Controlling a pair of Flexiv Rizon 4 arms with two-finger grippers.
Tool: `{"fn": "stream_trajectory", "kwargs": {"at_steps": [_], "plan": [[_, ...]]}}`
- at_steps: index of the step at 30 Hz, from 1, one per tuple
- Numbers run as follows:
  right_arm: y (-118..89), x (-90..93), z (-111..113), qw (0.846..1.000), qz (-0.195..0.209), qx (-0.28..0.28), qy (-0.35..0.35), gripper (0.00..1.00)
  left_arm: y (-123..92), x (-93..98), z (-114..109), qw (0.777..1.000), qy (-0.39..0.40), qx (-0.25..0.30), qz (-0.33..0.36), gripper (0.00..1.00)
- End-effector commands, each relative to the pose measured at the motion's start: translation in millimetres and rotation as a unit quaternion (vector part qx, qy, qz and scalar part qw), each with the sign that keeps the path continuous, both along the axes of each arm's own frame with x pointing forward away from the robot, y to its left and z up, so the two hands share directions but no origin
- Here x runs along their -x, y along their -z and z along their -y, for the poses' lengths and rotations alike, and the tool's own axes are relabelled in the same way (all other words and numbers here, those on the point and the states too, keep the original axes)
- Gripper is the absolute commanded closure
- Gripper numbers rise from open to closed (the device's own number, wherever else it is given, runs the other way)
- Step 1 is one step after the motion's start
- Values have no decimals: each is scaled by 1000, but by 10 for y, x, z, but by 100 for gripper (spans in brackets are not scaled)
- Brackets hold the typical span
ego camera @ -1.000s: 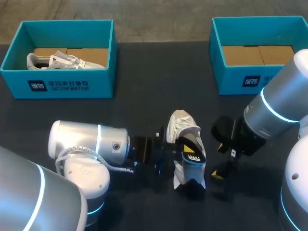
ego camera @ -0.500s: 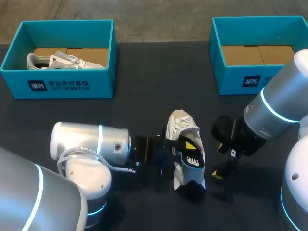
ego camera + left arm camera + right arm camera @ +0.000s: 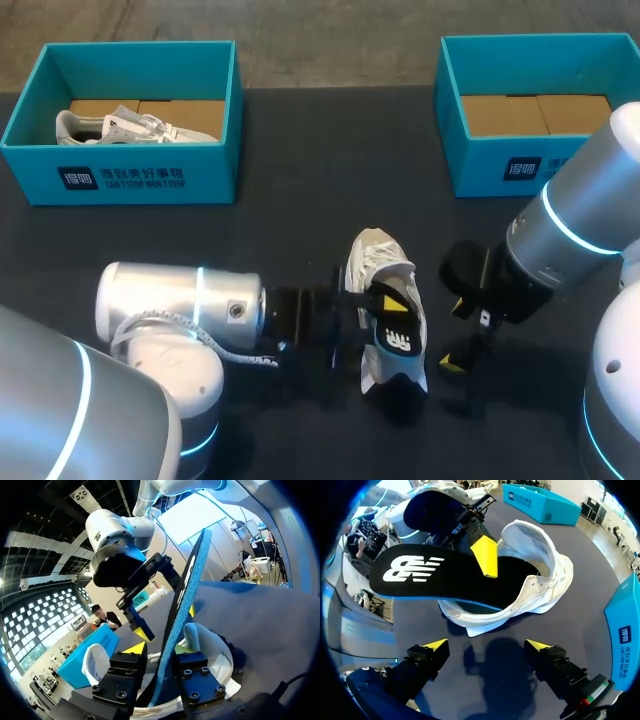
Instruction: Take the shoe out of the shoebox, open the shoe tongue, remove and reinsert the insole, then place the shoe into the shoebox
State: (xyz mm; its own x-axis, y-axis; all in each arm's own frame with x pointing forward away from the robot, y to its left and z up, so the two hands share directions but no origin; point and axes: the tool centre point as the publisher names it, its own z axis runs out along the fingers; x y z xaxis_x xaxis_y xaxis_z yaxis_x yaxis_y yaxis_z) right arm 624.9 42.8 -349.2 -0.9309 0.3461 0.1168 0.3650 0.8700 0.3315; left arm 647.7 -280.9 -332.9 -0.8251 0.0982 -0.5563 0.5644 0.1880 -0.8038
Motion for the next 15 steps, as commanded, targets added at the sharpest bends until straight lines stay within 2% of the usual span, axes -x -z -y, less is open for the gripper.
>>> {"fn": "stream_trajectory", "kwargs": {"at_steps": [1,4,7,15], "plan": [[1,14,4,1000,1,0,0,0,-24,52,-49,1000,0,1,3,70],[1,14,4,1000,1,0,0,0,-35,69,-37,1000,2,1,7,78],[1,14,4,1000,1,0,0,0,-42,77,-31,1000,5,2,11,100],[1,14,4,1000,1,0,0,0,43,34,-1,1000,18,4,19,100]]}}
